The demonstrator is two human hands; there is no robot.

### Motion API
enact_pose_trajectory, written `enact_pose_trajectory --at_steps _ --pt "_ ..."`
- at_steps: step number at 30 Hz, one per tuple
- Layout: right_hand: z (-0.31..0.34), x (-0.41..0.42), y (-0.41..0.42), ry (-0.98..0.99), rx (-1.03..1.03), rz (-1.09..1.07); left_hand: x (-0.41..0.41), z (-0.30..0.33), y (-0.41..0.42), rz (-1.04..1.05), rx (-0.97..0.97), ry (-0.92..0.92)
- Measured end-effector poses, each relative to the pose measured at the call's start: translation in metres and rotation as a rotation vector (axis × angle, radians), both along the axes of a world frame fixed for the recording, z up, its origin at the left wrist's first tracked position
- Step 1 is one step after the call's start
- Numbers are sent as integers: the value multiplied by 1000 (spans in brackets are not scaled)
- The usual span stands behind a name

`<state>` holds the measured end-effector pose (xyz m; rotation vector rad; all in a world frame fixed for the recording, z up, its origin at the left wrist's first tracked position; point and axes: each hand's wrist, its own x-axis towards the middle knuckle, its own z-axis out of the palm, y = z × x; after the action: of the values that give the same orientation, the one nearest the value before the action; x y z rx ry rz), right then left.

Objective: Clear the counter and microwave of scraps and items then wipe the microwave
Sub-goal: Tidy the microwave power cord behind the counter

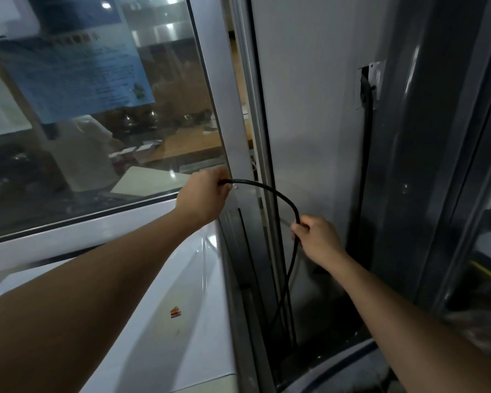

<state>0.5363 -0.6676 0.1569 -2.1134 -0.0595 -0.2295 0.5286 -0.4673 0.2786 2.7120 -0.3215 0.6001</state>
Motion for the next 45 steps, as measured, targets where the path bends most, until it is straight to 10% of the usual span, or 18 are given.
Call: enact_pose_trajectory --at_steps 14,26,45 --pt "110 -36 0 -167 -37 109 -36 60 -56 -133 203 -97" --pt "89 -56 -29 -16 -56 72 -60 98 -24 -30 -271 -76" --pt "218 -155 -23 -173 -59 30 -112 146 -42 -345 -289 -154"
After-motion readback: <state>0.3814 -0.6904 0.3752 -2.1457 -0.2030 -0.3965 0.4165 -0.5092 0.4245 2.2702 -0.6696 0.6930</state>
